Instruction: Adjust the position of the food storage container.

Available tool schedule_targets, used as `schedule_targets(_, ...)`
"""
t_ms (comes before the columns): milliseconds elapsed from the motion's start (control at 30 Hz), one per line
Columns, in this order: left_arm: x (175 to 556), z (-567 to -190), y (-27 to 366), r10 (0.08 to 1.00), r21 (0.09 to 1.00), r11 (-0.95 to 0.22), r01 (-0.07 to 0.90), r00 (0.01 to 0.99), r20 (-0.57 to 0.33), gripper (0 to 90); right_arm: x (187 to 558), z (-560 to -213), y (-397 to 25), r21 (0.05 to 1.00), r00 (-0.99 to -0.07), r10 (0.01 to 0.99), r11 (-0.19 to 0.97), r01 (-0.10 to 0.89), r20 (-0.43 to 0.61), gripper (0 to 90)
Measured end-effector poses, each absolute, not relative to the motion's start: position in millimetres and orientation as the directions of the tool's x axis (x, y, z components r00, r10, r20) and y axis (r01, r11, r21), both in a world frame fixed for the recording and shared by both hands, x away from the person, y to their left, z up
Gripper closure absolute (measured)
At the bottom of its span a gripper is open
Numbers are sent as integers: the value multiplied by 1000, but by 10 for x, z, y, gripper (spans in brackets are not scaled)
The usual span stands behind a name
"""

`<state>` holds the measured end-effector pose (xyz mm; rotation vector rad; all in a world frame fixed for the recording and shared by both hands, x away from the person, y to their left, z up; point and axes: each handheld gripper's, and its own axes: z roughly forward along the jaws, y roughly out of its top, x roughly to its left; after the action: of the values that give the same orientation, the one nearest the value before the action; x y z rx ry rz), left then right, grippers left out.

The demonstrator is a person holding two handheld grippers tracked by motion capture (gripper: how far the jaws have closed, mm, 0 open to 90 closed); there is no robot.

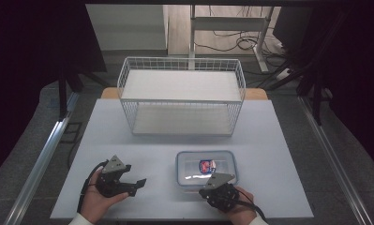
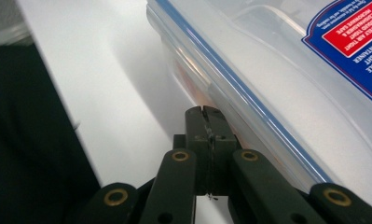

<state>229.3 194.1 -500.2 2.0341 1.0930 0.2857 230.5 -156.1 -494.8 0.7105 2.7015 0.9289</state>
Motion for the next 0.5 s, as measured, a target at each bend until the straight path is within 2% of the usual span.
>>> schedule_targets(333,2295,-5004,1941,778,734,-314,602,607,-165,200,2389,-4958,-1495,640,-841,540,658,396,-35,891)
schedule_targets(500,2303,-5008,1948,779,734,-313,603,605,-165,200,2276,-4714,-1596,708,-845,534,606,363,-25,891)
